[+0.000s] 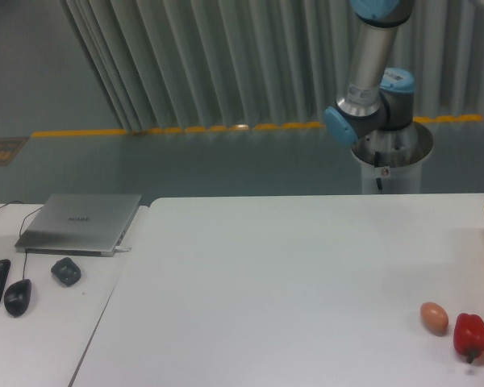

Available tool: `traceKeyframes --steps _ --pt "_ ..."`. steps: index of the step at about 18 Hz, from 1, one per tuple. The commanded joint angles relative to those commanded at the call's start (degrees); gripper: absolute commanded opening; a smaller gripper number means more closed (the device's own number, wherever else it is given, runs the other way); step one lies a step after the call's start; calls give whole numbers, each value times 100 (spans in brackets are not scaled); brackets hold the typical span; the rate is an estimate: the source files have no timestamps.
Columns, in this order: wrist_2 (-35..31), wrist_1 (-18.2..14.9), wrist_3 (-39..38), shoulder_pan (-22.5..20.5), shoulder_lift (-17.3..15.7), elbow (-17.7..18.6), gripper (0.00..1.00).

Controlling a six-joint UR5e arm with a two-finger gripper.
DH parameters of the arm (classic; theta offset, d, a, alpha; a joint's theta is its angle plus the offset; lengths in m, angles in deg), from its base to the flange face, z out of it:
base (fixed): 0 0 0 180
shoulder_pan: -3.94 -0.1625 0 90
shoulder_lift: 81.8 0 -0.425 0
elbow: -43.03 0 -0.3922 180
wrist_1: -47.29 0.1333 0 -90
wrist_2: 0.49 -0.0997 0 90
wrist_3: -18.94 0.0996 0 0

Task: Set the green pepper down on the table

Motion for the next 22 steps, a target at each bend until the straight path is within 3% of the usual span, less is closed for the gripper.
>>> traceKeyframes --steps 11,12,16,19,22 --pt "149 -150 -256 -70 255 -78 100" --pt "167 -255 -273 -88 298 -131 84" --pt "158 -326 -256 -97 378 -167 59" --pt "150 -457 -273 -97 440 -307 48" --pt "141 -755 -273 -88 413 -553 48"
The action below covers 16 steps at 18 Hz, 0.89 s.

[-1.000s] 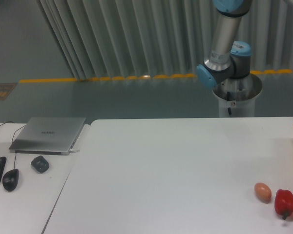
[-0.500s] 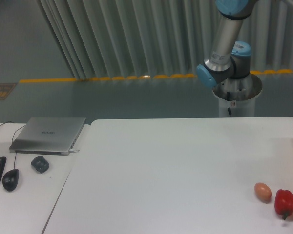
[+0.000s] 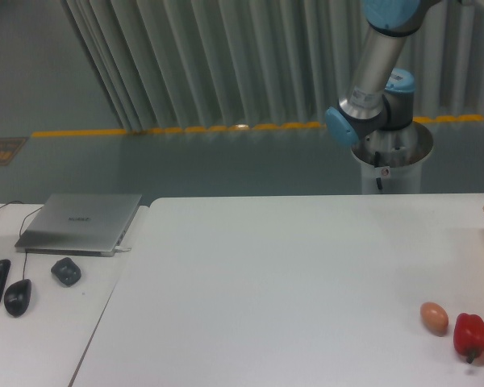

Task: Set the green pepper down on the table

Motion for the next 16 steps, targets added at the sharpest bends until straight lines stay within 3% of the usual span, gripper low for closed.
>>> traceKeyframes --steps 3,6,9,12,16 --pt "-61 -343 44 9 -62 -272 48" --pt "-62 -397 79 17 -184 -405 49" --pt "-201 -405 175 367 -264 -580 49" --pt "-1009 -370 815 887 -308 -642 49" --pt "-1064 -248 1825 1099 -614 -678 49"
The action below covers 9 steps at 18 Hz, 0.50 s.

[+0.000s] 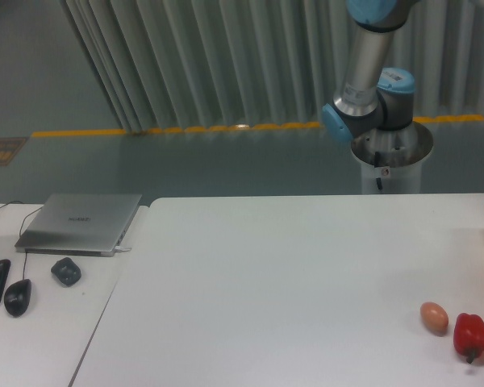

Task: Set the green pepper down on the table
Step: 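Carry the held green pepper back over the table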

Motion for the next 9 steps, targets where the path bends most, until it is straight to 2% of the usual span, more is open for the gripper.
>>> traceKeyframes --steps 3,7,9 --pt "18 9 459 105 -159 -26 49" --pt "114 27 486 702 -168 -9 49" --pt "508 131 434 922 -125 -9 49"
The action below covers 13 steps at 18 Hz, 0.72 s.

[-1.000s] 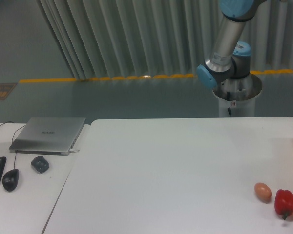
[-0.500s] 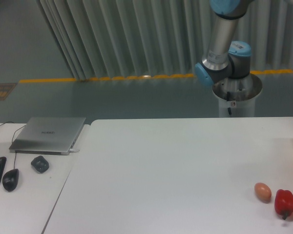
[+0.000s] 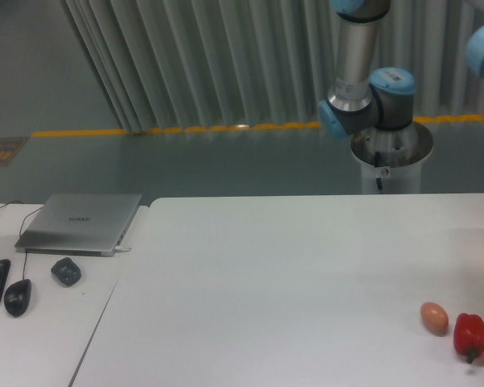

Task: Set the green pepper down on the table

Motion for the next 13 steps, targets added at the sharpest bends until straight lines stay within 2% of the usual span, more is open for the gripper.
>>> traceKeyframes --steps 2,5,8,11,13 --pt "308 220 -9 167 26 35 49" --pt "362 308 -26 282 114 114 49" --pt "511 606 -595 343 307 167 49" --pt "774 1203 -922 422 387 351 50" --pt "1021 1529 -1465 475 457 492 51"
